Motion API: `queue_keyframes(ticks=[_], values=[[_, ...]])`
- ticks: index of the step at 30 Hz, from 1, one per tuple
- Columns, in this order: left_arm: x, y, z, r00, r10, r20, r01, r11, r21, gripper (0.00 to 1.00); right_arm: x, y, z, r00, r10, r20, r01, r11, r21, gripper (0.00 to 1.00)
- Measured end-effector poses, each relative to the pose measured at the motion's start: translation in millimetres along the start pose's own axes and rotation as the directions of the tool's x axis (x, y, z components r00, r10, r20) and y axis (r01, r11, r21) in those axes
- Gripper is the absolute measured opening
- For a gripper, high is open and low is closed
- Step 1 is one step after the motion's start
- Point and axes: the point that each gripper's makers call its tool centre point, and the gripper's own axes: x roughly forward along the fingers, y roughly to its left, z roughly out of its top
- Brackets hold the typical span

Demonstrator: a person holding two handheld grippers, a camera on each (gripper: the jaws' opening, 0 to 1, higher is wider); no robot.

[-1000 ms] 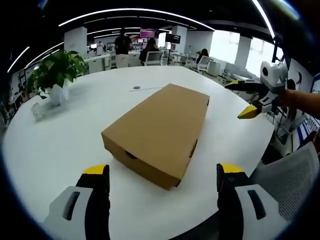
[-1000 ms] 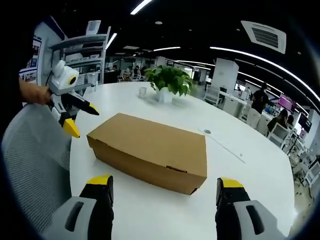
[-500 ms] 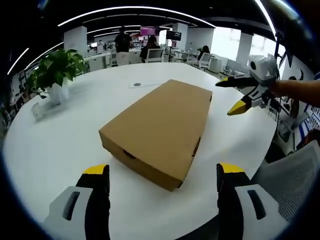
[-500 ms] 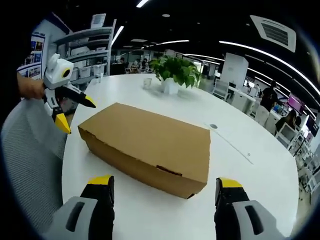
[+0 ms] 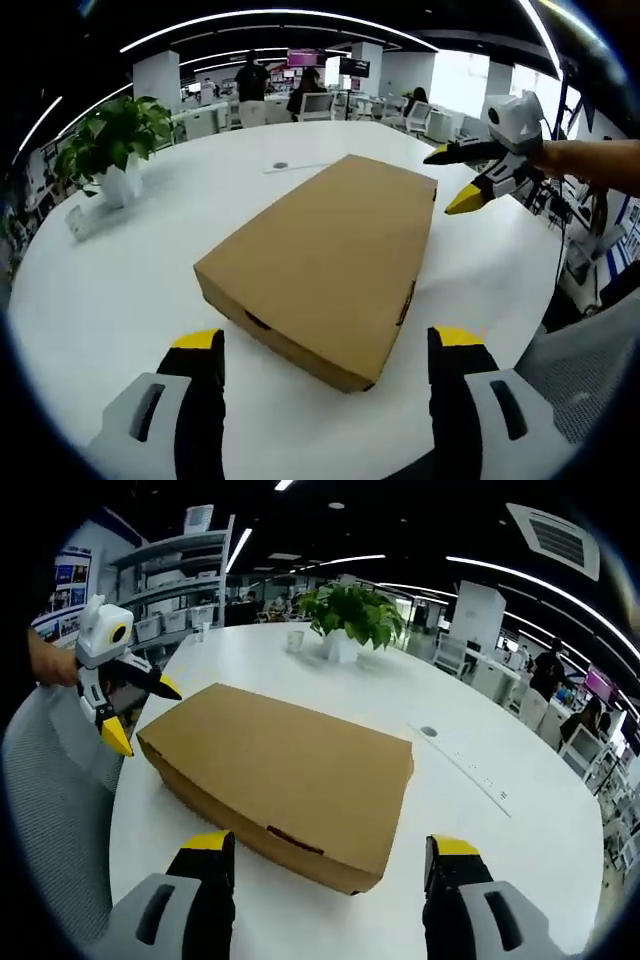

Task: Operate the shoe box by opening the lid, removing the specified soft item, and placing it in the target area until the item is outside and the box remains undamaged.

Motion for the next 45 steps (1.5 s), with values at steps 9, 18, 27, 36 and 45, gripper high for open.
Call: queue_keyframes(ticks=[9,18,27,36,45], values=[[14.7,-4.0,-5.4,1.0,-0.009,-0.03,0.009,1.0,-0.018,0.84,15.1,0.2,-3.1,0.998,0.061,-0.029,-0.062,0.998,-0.003,0.75],[22.8,-0.5,-2.6,1.0,-0.006,-0.029,0.005,0.998,-0.055,0.76,26.7,10.1,-7.5,0.992,0.115,-0.053,-0.116,0.993,-0.023,0.7],[24.8,-1.0,-3.7,0.999,-0.012,-0.053,0.009,0.998,-0.057,0.75,25.5,12.5,-5.2,0.993,0.109,-0.04,-0.11,0.994,-0.018,0.69],[24.3,2.6,-3.5,0.998,-0.013,-0.055,0.01,0.999,-0.043,0.75,24.6,19.1,-3.8,0.995,0.089,-0.034,-0.089,0.996,-0.001,0.69],[23.7,7.1,-4.0,0.998,-0.023,-0.063,0.021,0.999,-0.031,0.74,25.1,17.7,-5.3,0.997,0.071,-0.04,-0.07,0.997,0.016,0.69]])
